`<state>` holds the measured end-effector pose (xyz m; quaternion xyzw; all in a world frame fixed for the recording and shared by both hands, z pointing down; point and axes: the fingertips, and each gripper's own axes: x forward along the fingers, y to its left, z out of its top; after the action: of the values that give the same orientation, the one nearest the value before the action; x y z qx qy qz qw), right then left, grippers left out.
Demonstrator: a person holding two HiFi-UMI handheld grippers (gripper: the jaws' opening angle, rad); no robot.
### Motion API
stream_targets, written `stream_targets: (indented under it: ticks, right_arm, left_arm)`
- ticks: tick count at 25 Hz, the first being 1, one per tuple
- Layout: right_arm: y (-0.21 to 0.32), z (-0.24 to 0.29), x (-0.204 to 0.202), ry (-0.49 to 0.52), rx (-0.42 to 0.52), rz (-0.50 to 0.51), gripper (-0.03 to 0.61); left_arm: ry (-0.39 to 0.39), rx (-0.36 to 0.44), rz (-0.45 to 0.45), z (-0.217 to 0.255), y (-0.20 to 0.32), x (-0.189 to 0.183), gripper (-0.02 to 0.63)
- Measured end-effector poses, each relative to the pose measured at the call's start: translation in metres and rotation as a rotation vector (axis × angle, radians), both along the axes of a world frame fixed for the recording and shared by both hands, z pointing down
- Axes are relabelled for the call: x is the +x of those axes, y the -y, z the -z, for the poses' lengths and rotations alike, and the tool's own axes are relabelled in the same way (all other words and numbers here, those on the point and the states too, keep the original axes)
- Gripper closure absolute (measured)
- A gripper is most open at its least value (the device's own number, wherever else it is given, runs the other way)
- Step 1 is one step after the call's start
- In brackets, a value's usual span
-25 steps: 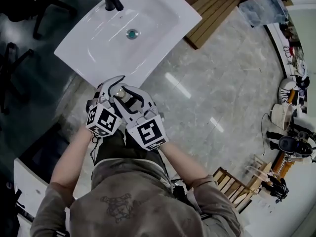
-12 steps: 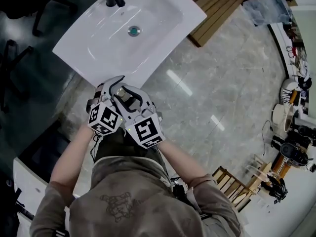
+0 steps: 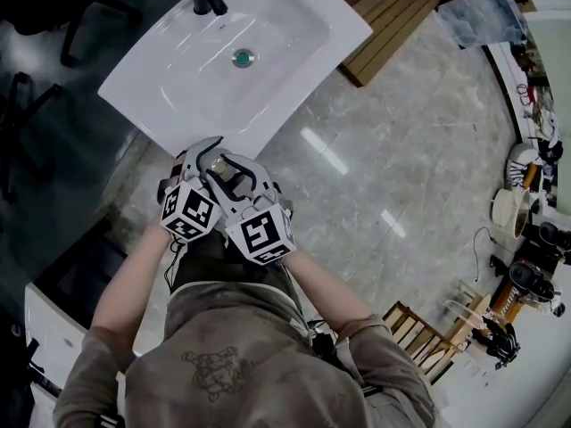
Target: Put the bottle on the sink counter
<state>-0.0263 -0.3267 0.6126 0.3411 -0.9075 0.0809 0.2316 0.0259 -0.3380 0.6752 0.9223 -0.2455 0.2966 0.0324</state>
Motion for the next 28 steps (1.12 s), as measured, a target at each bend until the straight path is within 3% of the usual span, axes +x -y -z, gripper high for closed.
stream_targets:
  ticks: [6,16,26,28]
  right_arm:
    - [0.003,0.000,0.000,-0.008,0.004,-0.003,0.432]
    - [0.002,0.002,0.009,0.046,-0.076,-0.046,0.374]
    - [0.001,0.061,0.033,0.064,-0.012,-0.149,0.378]
    - [0.001,0.078,0.039,0.078,0.013,-0.170,0.406]
  left_arm:
    - [0.020,0.015,0.034,0.000,0.000,-0.009,0.273]
    - [0.033,-0.057,0.062,-0.003,-0.019,-0.033,0.273]
    - [-0.019,-0.044,0.153,0.054,-0.031,-0.056,0.275]
    - [-0.042,-0.039,0.167,0.070,-0.033,-0.062,0.276]
